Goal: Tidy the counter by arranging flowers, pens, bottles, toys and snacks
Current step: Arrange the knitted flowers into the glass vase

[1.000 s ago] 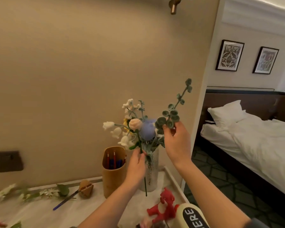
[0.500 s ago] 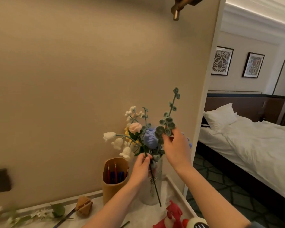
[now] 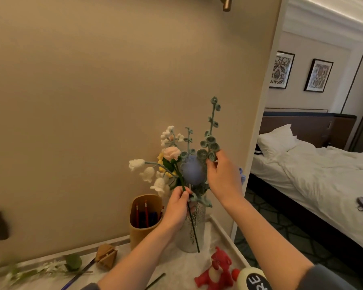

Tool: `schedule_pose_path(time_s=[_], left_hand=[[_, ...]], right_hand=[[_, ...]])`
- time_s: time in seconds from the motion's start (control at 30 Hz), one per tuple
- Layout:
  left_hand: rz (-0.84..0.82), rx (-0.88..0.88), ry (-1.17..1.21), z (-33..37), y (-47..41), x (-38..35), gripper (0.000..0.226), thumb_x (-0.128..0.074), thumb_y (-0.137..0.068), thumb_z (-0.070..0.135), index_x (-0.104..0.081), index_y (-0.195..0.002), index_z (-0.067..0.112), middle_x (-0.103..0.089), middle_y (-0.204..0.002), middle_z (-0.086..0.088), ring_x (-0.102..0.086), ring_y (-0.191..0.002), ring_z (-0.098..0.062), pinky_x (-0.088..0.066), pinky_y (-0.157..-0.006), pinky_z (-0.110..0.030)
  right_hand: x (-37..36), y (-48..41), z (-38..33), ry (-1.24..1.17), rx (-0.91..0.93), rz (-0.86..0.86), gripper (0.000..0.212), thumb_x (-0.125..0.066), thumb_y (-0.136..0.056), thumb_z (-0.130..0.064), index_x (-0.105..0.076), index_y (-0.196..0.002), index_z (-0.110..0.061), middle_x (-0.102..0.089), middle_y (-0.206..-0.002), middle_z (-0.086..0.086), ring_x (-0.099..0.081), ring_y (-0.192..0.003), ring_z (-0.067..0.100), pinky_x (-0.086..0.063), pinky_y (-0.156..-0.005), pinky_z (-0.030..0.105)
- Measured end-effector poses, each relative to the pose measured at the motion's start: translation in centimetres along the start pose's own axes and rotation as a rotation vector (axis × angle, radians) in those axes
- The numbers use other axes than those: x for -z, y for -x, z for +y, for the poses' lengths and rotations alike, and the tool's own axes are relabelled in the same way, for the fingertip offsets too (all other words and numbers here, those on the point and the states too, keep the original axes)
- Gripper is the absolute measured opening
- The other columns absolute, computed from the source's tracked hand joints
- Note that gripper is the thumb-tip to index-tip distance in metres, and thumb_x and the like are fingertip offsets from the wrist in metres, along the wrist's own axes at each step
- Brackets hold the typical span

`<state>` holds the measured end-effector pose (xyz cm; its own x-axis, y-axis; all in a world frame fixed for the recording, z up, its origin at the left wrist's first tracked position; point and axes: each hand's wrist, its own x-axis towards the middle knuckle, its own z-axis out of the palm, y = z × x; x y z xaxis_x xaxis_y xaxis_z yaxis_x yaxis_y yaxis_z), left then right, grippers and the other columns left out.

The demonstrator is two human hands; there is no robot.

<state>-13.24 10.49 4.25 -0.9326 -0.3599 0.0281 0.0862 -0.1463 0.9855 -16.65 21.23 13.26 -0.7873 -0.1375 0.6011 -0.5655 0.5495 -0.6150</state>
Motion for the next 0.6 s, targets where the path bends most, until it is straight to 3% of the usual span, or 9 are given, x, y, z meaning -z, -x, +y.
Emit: schedule_pose_path(time_s=[0.13, 0.3, 0.4, 0.5, 0.6], left_hand=[[-0.001, 0.027, 0.135, 0.3, -0.1, -0.5, 0.023, -0.035, -0.104, 0.015, -0.051, -0.087, 0.014, -0.063, -0.092, -0.012, -0.065, -0.085, -0.024, -0.051, -0.082, -0.041], [0.016, -0.011, 0.179, 0.6, 0.0, 0.1, 0.022, -0.034, -0.104, 0.014, -0.05, -0.088, 0.013, -0.063, -0.091, -0.011, -0.066, -0.079, -0.019, -0.055, -0.072, -0.033], [0.031, -0.035, 0.204, 0.9, 0.0, 0.8, 0.023, -0.033, -0.104, 0.013, -0.05, -0.089, 0.012, -0.064, -0.09, -0.012, -0.064, -0.078, -0.022, -0.053, -0.075, -0.038], [0.033, -0.05, 0.19, 1.3, -0.1, 1.2, 0.025, -0.033, -0.104, 0.012, -0.051, -0.087, 0.012, -0.064, -0.089, -0.012, -0.063, -0.081, -0.025, -0.052, -0.074, -0.037], [0.054, -0.049, 0.172, 1.4, -0.5, 1.2, 0.025, -0.034, -0.104, 0.012, -0.052, -0.087, 0.012, -0.063, -0.091, -0.013, -0.061, -0.084, -0.027, -0.052, -0.071, -0.035]], right_hand=[[-0.3, 0.3, 0.4, -0.01, -0.001, -0.021, 0.005, -0.05, -0.097, -0.018, -0.051, -0.093, -0.017, -0.058, -0.078, 0.001, -0.056, -0.072, 0.024, -0.04, -0.06, 0.037], [-0.9, 0.2, 0.2, -0.016, 0.034, 0.017, 0.006, -0.05, -0.096, -0.016, -0.053, -0.091, -0.014, -0.055, -0.083, 0.0, -0.05, -0.073, 0.017, -0.033, -0.059, 0.033], [-1.0, 0.9, 0.5, -0.065, 0.039, 0.08, 0.01, -0.053, -0.096, -0.017, -0.051, -0.086, -0.019, -0.053, -0.076, -0.008, -0.048, -0.067, 0.008, -0.033, -0.054, 0.021], [-0.9, 1.4, 0.5, -0.145, 0.049, 0.121, 0.007, -0.053, -0.096, -0.019, -0.053, -0.089, -0.022, -0.058, -0.077, -0.009, -0.054, -0.069, 0.006, -0.04, -0.056, 0.023], [-0.8, 1.7, 0.4, -0.181, 0.057, 0.14, 0.01, -0.054, -0.096, -0.018, -0.052, -0.089, -0.025, -0.057, -0.077, -0.012, -0.055, -0.07, 0.002, -0.038, -0.056, 0.016]])
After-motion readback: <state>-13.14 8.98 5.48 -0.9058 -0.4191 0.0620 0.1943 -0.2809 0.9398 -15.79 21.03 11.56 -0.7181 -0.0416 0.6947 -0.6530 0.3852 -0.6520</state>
